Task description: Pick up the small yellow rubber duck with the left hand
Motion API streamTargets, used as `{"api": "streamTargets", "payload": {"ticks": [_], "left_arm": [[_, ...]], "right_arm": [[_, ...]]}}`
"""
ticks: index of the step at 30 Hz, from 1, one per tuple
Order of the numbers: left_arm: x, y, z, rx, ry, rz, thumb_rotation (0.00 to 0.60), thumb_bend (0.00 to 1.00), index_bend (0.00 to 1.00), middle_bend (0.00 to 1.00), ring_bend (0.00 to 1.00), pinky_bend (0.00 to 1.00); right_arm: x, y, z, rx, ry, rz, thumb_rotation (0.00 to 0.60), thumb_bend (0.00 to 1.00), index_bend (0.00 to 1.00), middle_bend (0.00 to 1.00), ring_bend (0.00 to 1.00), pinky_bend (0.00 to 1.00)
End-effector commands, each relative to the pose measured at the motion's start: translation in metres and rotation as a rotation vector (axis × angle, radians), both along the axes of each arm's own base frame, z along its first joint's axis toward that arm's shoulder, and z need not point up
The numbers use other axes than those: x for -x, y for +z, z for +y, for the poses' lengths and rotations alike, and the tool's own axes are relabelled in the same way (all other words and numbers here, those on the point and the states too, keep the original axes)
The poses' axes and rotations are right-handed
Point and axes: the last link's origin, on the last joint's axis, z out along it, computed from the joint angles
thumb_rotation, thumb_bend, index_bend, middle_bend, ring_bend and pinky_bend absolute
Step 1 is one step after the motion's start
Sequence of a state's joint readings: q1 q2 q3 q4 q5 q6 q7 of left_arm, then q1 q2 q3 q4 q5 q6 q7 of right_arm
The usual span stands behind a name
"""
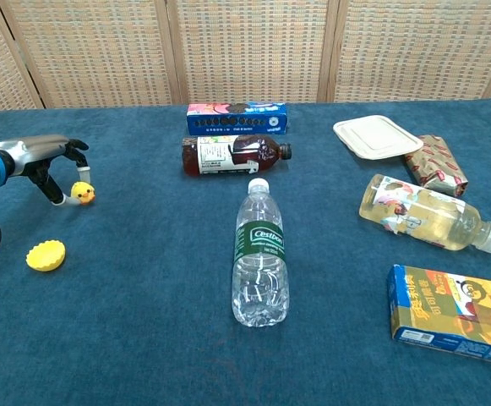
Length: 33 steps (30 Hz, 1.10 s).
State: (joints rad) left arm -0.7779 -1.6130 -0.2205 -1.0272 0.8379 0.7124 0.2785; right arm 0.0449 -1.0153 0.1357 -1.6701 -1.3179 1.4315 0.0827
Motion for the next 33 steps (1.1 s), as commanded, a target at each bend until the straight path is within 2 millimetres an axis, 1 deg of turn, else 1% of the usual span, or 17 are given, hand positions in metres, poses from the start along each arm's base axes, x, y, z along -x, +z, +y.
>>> {"api": "streamTargets", "payload": {"ticks": [1, 3, 5, 9, 12, 16, 19, 23, 29, 33], "left_arm": [[-0.004, 0.017, -0.003, -0.025, -0.028, -0.019, 0.600, 0.33, 0.52, 0.00, 0.00, 0.00], [-0.007, 0.026, -0.008, -0.030, -0.050, -0.032, 0.600, 0.33, 0.52, 0.00, 0.00, 0.00], [-0.009, 0.037, -0.018, -0.031, -0.076, -0.049, 0.600, 0.33, 0.52, 0.00, 0.00, 0.00], [-0.003, 0.050, -0.052, 0.010, -0.119, -0.088, 0.600, 0.33, 0.52, 0.00, 0.00, 0.00], [0.003, 0.055, -0.072, 0.035, -0.147, -0.102, 0.600, 0.33, 0.52, 0.00, 0.00, 0.00], [0.008, 0.055, -0.094, 0.084, -0.173, -0.126, 0.600, 0.33, 0.52, 0.00, 0.00, 0.00], [0.012, 0.052, -0.100, 0.104, -0.187, -0.111, 0.600, 0.33, 0.52, 0.00, 0.00, 0.00], [0.016, 0.043, -0.104, 0.134, -0.187, -0.088, 0.600, 0.33, 0.52, 0.00, 0.00, 0.00], [0.017, 0.029, -0.104, 0.161, -0.195, -0.054, 0.600, 0.33, 0.52, 0.00, 0.00, 0.00], [0.018, 0.025, -0.103, 0.160, -0.203, -0.037, 0.600, 0.33, 0.52, 0.00, 0.00, 0.00]], "right_arm": [[-0.001, 0.000, 0.000, -0.001, 0.003, 0.000, 0.600, 0.00, 0.00, 0.00, 0.00, 0.00], [-0.002, -0.001, 0.001, -0.002, 0.006, 0.000, 0.600, 0.00, 0.00, 0.00, 0.00, 0.00], [-0.003, -0.001, 0.001, -0.004, 0.010, -0.002, 0.600, 0.00, 0.00, 0.00, 0.00, 0.00], [-0.004, -0.001, 0.002, -0.004, 0.016, -0.004, 0.600, 0.00, 0.00, 0.00, 0.00, 0.00], [-0.005, -0.002, 0.004, -0.008, 0.020, -0.005, 0.600, 0.00, 0.00, 0.00, 0.00, 0.00], [-0.008, -0.001, 0.005, -0.006, 0.032, -0.009, 0.600, 0.00, 0.00, 0.00, 0.00, 0.00], [-0.009, 0.000, 0.006, -0.004, 0.038, -0.008, 0.600, 0.00, 0.00, 0.00, 0.00, 0.00], [-0.009, 0.000, 0.007, -0.004, 0.040, -0.010, 0.600, 0.00, 0.00, 0.00, 0.00, 0.00], [-0.009, 0.002, 0.007, 0.000, 0.038, -0.014, 0.600, 0.00, 0.00, 0.00, 0.00, 0.00], [-0.007, 0.003, 0.007, 0.003, 0.035, -0.017, 0.600, 0.00, 0.00, 0.00, 0.00, 0.00]]}}
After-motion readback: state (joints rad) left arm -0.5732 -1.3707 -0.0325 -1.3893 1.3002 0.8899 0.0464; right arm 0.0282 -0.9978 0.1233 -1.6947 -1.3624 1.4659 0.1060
